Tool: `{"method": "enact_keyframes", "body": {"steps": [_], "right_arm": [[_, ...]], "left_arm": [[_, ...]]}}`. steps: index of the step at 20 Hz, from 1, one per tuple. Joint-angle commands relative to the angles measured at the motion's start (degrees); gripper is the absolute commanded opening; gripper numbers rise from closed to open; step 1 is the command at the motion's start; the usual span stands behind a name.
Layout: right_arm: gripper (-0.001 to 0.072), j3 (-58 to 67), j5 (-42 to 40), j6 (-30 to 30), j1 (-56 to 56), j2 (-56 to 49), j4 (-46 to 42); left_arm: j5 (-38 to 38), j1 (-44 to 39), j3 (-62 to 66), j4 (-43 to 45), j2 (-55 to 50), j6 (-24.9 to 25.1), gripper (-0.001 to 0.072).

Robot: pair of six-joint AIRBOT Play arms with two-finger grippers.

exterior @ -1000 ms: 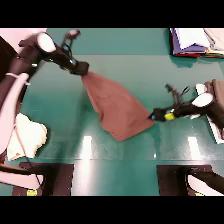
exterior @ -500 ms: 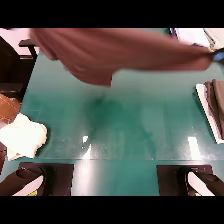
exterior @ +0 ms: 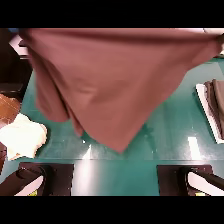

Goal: Fold the shirts.

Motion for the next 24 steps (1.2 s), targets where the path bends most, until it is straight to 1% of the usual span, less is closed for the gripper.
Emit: {"method": "enact_keyframes", "body": {"steps": [1, 3, 5, 7, 9, 10, 11, 12, 15, 16, 19, 21, 22, 24], "right_arm": [[0.0014, -10.0, 0.9, -0.3, 5.7, -3.3, -9.8], [0.0014, -16.9, -1.3, -0.4, 7.2, -3.0, -10.9], [0.0014, -21.7, -3.4, -0.4, 7.2, -2.0, -10.9], [0.0014, -25.1, -4.6, -0.4, 6.6, -0.7, -10.9], [0.0014, -27.1, -5.0, -0.4, 5.5, 0.2, -10.9], [0.0014, -27.6, -5.0, -0.4, 4.9, 0.3, -10.9], [0.0014, -27.7, -4.9, -0.4, 4.3, 0.3, -10.8], [0.0015, -27.7, -5.0, -0.4, 3.8, 0.3, -10.5], [0.0015, -27.7, -5.0, -0.4, 3.5, 0.3, -10.5], [0.0014, -27.7, -5.0, -0.4, 3.5, 0.3, -10.5], [0.0015, -27.7, -5.1, -0.4, 3.5, 0.3, -10.5], [0.0015, -27.7, -5.6, -0.4, 3.5, 0.3, -10.5], [0.0015, -27.7, -5.6, -0.4, 3.5, 0.3, -10.5], [0.0015, -27.7, -5.7, -0.4, 3.5, 0.3, -10.5]], "left_arm": [[-4.0, 0.0, -13.6, -1.6, -2.7, -0.3, 0.0028], [-3.8, -1.0, -25.6, -4.3, -2.7, -0.2, 0.0028], [-3.7, -5.9, -35.1, -5.1, -2.7, 0.2, 0.0028], [-3.3, -12.9, -40.9, -6.6, -2.7, 0.2, 0.0029], [-1.9, -18.6, -42.6, -8.2, -2.7, 0.2, 0.0034], [-0.6, -20.1, -42.5, -8.7, -2.7, 0.2, 0.0191], [0.9, -20.4, -42.3, -9.4, -2.7, 0.2, 0.0527], [2.5, -20.3, -42.0, -9.2, -2.7, 0.2, 0.0625], [8.3, -16.4, -39.6, -4.8, -2.7, 0.2, 0.0626], [10.7, -13.6, -38.9, -3.7, -2.7, 0.1, 0.0626], [17.6, -1.5, -38.3, -4.5, -4.0, -0.5, 0.0625], [18.1, 5.0, -38.3, -5.8, -7.5, -0.2, 0.0625], [17.9, 7.0, -38.3, -6.4, -9.8, 0.0, 0.0625], [18.4, 9.1, -38.3, -9.9, -15.1, 3.4, 0.0625]]}}
